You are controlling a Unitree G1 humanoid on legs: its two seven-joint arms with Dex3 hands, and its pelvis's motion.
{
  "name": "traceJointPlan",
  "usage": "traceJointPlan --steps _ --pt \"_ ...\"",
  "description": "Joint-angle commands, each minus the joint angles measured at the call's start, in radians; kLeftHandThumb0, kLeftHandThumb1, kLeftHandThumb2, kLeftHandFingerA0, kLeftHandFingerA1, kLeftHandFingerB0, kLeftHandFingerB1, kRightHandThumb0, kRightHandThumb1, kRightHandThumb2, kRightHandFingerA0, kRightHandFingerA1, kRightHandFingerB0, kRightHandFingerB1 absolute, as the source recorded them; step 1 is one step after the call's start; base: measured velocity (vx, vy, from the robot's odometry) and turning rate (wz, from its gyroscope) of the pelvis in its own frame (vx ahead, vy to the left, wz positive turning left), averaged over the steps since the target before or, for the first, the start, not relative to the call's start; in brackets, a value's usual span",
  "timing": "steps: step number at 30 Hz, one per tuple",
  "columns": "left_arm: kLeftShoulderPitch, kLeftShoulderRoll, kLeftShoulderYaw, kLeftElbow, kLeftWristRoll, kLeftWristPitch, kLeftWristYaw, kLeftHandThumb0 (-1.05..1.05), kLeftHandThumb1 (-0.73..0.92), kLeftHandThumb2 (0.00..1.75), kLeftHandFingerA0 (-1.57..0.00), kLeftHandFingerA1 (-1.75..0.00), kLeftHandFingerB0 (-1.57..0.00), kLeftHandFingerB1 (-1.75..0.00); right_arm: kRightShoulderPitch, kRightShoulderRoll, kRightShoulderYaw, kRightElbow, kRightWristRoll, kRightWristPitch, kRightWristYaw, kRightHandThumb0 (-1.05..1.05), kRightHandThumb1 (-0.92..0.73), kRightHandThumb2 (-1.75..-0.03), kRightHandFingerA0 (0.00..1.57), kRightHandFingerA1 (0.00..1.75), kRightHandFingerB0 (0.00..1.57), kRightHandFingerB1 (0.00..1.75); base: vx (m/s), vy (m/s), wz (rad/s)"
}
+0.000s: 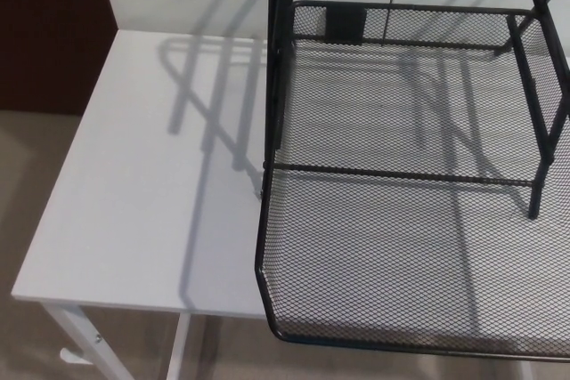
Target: The robot walks towards a file tray kept in the middle of a desk and uses its right hand to grab a tray and pulls it out towards itself
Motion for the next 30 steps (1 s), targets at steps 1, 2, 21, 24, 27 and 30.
traceJointPlan --steps 1,2,21,24,27,30 --pt "0.005 0.049 0.009 0.019 0.011 0.002 0.003 -0.52 0.73 0.61 -0.55 -0.51 -0.30 -0.38 -0.345 0.142 -0.044 0.810 -0.011 0.272 -0.301 -0.55 -0.70 -0.60 1.07 0.77 0.83 0.61 0.00 0.000 0.00" --pt "0.007 0.050 0.009 0.020 0.014 -0.003 0.006 -0.53 0.73 0.61 -0.55 -0.52 -0.30 -0.38 -0.360 0.139 -0.032 0.849 -0.049 0.297 -0.337 -0.61 -0.71 -0.61 0.94 0.69 0.76 0.57 0.00 0.000 0.00" --pt "0.015 0.065 0.059 0.006 -0.088 0.082 -0.093 -0.56 0.75 0.62 -0.40 -0.46 -0.27 -0.36 -0.473 0.306 -0.113 0.879 0.267 0.363 -0.072 -0.97 -0.67 -0.93 0.00 0.10 0.00 0.04 0.00 0.000 0.00" --pt "-0.005 0.068 0.091 0.009 -0.131 0.123 -0.125 -0.64 0.64 0.85 -0.29 -0.50 -0.23 -0.45 -0.503 0.363 -0.134 0.832 0.318 0.427 -0.034 -0.95 -0.64 -0.93 0.00 0.11 0.00 0.06 0.00 0.000 0.00" --pt "-0.028 0.072 0.119 0.022 -0.157 0.140 -0.148 -0.62 0.79 0.62 -0.32 -0.41 -0.24 -0.34 -0.537 0.395 -0.142 0.790 0.318 0.496 -0.022 -0.91 -0.63 -0.91 0.00 0.14 0.00 0.08 0.00 0.000 0.00" --pt "-0.054 0.067 0.148 0.030 -0.185 0.185 -0.162 -0.60 0.80 0.63 -0.28 -0.39 -0.23 -0.33 -0.555 0.430 -0.160 0.711 0.339 0.573 -0.013 -0.91 -0.62 -0.89 0.00 0.12 0.00 0.05 0.00 0.000 0.00"
